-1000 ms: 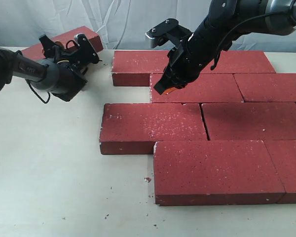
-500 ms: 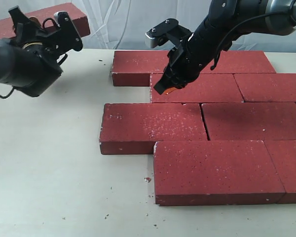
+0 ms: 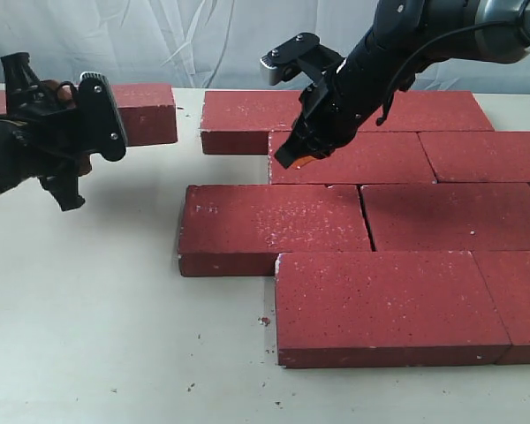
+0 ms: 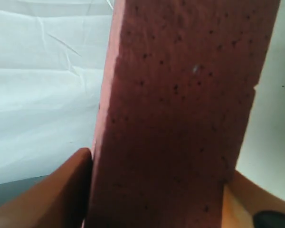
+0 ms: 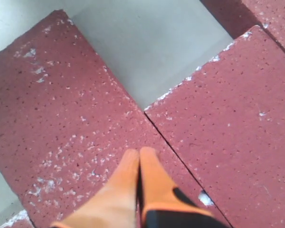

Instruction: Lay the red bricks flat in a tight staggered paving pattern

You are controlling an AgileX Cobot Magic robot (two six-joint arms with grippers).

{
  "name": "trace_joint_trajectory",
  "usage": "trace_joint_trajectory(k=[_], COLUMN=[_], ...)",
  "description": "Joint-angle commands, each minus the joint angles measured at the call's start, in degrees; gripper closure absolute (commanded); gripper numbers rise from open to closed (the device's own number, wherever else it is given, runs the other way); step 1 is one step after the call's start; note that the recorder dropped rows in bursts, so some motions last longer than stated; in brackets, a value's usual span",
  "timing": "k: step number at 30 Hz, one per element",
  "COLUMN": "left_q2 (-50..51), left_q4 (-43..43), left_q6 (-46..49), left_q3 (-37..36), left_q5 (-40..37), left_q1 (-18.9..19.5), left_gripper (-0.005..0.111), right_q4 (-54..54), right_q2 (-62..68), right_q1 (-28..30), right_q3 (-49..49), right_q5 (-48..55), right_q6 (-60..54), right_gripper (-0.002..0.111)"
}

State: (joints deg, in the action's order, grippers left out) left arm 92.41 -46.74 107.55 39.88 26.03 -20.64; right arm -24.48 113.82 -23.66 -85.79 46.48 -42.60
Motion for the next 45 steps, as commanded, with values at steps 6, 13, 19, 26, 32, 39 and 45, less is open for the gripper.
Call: trace_joint_trajectory(k=[6,13,19,26,32,39,45], left_q2=[-0.7,-0.7,-0.8,-0.9,-6.6,-18.1,-16.5], left_q4=[-0.2,-2.7,-4.9,-10.6,-10.9,-33.7,-53.2], left_q6=[-0.7,-0.6,-0.6,-0.6,-0.5,-1.2,4.2], left_q3=[-0.7,-0.7,-0.7,-0.8,-2.7,-2.6,-1.3], left_q5=[-8.0,-7.3,-13.0,-15.5,-22.5,-2.8,13.1], left_q1=[0.7,1.8,1.7,1.7,1.7,1.7,6.7], left_gripper=[0.070,0.048,0.021,0.021,0.022,0.096,0.107], right_q4=[-0.8,-1.3,-1.3,-1.3,-1.3,-1.6,-3.2], right_q2=[-0.3,-0.3,-0.3,-0.3,-0.3,-0.3,-0.3], right_q1=[0.3,0.3,0.3,0.3,0.3,0.3,0.2], right_q3=[-0.2,-0.2,-0.2,-0.2,-0.2,-0.2,-0.2], right_q5=[-0.1,0.1,0.1,-0.1,-0.8,-0.6,-0.5], right_q6=[-0.3,-0.3,-0.3,-0.4,-0.4,-0.4,-0.4], right_gripper=[0.109,0.109,0.109,0.109,0.109,0.109,0.109])
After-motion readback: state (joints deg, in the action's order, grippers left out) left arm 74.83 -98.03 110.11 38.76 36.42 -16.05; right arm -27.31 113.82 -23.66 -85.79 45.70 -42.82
